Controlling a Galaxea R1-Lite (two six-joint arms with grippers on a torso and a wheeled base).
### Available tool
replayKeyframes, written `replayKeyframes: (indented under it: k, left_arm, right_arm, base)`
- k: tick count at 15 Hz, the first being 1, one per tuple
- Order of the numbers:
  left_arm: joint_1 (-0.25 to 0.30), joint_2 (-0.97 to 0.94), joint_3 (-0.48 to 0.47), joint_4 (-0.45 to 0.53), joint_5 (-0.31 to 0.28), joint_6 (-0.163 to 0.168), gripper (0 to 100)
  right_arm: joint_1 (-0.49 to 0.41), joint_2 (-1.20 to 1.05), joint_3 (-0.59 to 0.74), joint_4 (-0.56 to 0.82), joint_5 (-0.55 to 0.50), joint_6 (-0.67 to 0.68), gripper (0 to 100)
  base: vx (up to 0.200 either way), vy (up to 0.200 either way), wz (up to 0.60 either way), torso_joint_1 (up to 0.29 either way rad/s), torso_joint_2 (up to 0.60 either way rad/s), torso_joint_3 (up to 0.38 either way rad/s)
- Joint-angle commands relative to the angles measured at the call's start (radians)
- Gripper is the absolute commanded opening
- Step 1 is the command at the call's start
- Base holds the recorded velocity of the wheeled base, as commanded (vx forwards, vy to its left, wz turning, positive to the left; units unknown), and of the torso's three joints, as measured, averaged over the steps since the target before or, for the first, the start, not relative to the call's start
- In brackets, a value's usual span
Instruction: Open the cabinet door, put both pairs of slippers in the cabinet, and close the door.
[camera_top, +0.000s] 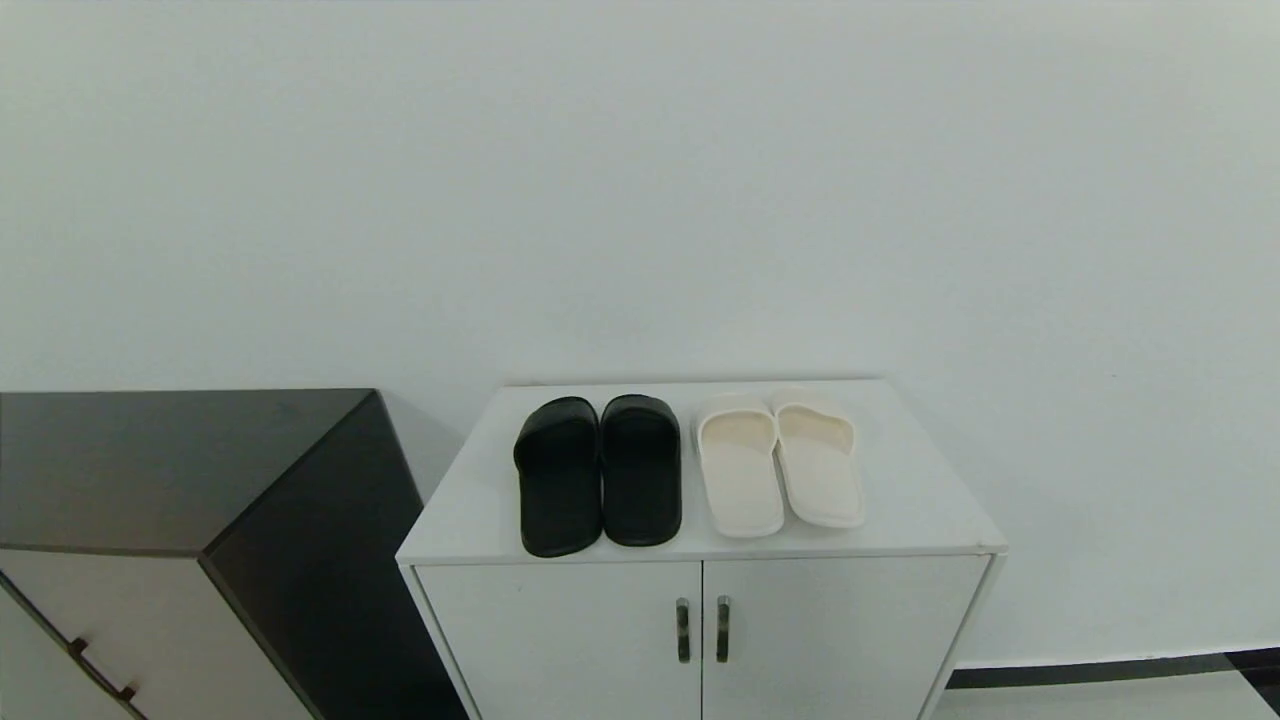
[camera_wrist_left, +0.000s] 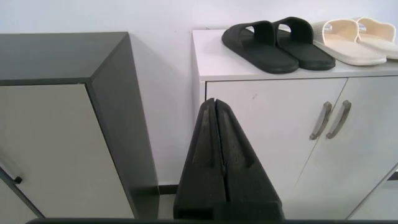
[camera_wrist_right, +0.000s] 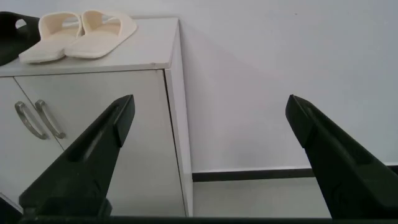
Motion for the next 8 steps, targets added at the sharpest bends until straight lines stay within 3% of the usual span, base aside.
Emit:
replayKeyframes:
  k: [1, 5, 6, 8]
  left_arm:
    - [0.000, 0.001, 0.000, 0.000, 0.000, 0.000, 0]
    - [0.000, 0.001, 0.000, 0.000, 0.000, 0.001, 0]
    - [0.000, 0.001, 0.000, 0.000, 0.000, 0.004, 0]
    - [0.000, 0.001, 0.000, -0.002, 0.000, 0.004, 0]
  right_arm:
    - [0.000, 0.002, 0.000, 0.001, 0.014, -0.019, 100]
    - [0.000, 0.000, -0.020, -0.023, -0.005, 0.013, 100]
    - [-0.002, 0.028, -0.112, -0.026, -0.005, 0.018, 100]
    - [-0.002, 0.167, -0.173, 0.035, 0.097, 0.021, 100]
  base:
    - [0.000, 0.000, 0.00, 0.000, 0.00, 0.000]
    - [0.000, 0.000, 0.00, 0.000, 0.00, 0.000]
    - [0.000, 0.000, 0.00, 0.000, 0.00, 0.000]
    - [0.000, 0.000, 0.00, 0.000, 0.00, 0.000]
